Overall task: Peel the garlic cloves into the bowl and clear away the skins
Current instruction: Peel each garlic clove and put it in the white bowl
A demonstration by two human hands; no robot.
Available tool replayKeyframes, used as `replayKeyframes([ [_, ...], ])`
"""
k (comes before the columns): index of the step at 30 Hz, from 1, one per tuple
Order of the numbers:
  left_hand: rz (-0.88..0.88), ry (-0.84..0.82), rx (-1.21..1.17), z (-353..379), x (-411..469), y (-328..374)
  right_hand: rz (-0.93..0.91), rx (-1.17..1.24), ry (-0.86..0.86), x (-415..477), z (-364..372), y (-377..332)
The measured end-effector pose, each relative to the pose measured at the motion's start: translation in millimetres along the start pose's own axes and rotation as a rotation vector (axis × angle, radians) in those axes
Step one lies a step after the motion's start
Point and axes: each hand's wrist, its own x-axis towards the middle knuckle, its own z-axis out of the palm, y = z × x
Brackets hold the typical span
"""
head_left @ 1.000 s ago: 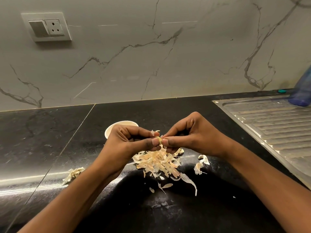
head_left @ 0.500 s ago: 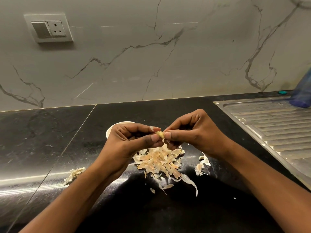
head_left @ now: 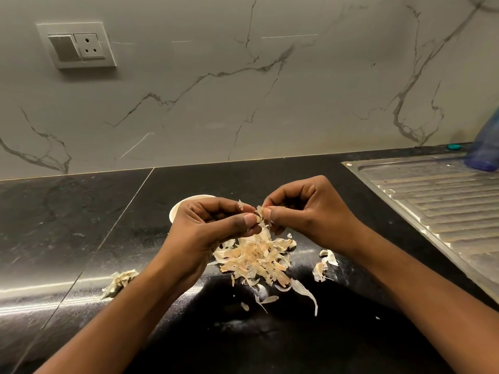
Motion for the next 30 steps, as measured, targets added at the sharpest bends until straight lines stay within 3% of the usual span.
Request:
replayKeyframes([
  [6,0.019,0.033,0.031,-9.0,2.3,7.9,0.049,-0.061,0.025,1.3,-11.2,2.5],
  [11,0.183,0.171,0.403,-43.0,9.9,24.8,0.074,-0.204,-0.091,-0.5,-14.6,10.7],
  [22,0.01,0.415,0.824,-77.3,23.4,12.1,0.135,-0.25,-0.203,0.9,-14.7,7.1],
  [30,0.164,0.391,1.067,-66.7,19.3,6.7,0.158,-0.299,-0.284,-1.7,-17.5,9.6],
])
